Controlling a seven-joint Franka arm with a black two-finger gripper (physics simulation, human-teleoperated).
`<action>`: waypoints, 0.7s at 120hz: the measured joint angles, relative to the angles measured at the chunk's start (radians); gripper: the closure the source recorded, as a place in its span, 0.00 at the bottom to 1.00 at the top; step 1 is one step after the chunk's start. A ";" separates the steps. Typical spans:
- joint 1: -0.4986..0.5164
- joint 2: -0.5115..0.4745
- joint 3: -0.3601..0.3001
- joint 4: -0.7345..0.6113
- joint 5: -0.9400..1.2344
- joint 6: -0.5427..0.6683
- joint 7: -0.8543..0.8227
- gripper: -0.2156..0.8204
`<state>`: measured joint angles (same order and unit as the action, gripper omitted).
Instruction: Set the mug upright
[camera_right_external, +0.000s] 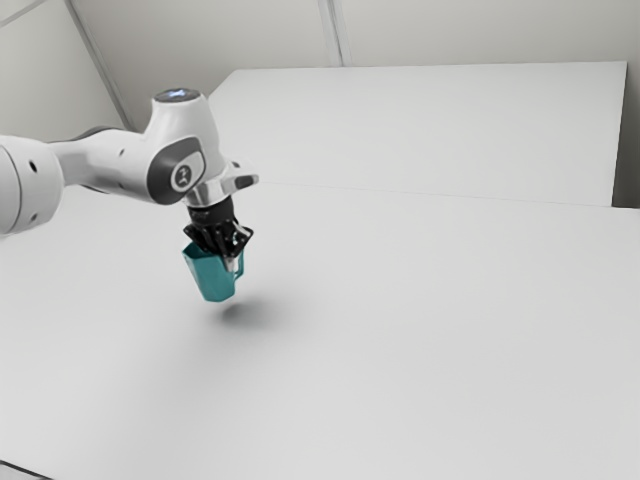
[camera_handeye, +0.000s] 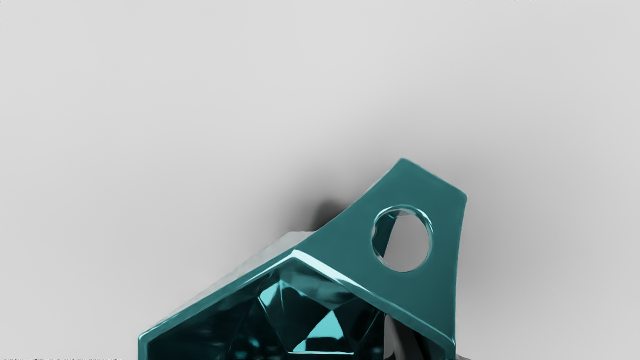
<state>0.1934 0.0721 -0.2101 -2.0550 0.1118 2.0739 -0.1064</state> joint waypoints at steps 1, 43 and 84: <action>0.000 0.000 -0.001 -0.001 0.002 0.001 -0.005 0.96; -0.001 0.012 -0.035 -0.057 0.067 0.066 -0.185 0.95; -0.008 0.041 -0.037 -0.084 0.093 0.113 -0.323 0.95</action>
<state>0.1849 0.1134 -0.2468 -2.1392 0.2051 2.1870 -0.4291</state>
